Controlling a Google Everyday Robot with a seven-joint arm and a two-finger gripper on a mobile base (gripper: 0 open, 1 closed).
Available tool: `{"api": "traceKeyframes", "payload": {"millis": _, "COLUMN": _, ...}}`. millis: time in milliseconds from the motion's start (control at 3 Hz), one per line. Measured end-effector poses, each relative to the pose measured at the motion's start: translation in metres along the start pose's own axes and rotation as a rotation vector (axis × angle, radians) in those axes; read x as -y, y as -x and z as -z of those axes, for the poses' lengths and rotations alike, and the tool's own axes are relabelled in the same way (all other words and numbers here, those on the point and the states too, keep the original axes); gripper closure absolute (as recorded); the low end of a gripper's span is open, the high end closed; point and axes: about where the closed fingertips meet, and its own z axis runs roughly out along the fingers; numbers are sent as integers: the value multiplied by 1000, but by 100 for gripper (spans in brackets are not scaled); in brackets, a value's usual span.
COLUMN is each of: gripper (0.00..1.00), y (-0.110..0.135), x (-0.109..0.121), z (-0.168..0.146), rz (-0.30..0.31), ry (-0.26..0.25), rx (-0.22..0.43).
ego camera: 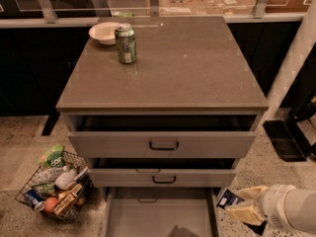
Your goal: Place rxbar blueberry into bottom drawer
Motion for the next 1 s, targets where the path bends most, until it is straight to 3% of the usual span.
{"api": "traceKeyframes", "payload": {"millis": 333, "gripper": 100, "y": -27, "x": 11, "z": -52, "rz": -3, "ry": -37, "rx": -52}}
{"api": "traceKeyframes", "payload": {"millis": 667, "gripper": 100, "y": -59, "x": 26, "z": -105, "rz": 58, "ry": -73, "rx": -113}}
{"api": "traceKeyframes", "payload": {"millis": 1000, "gripper": 100, "y": -75, "x": 35, "z": -147, "rz": 113, "ry": -73, "rx": -112}}
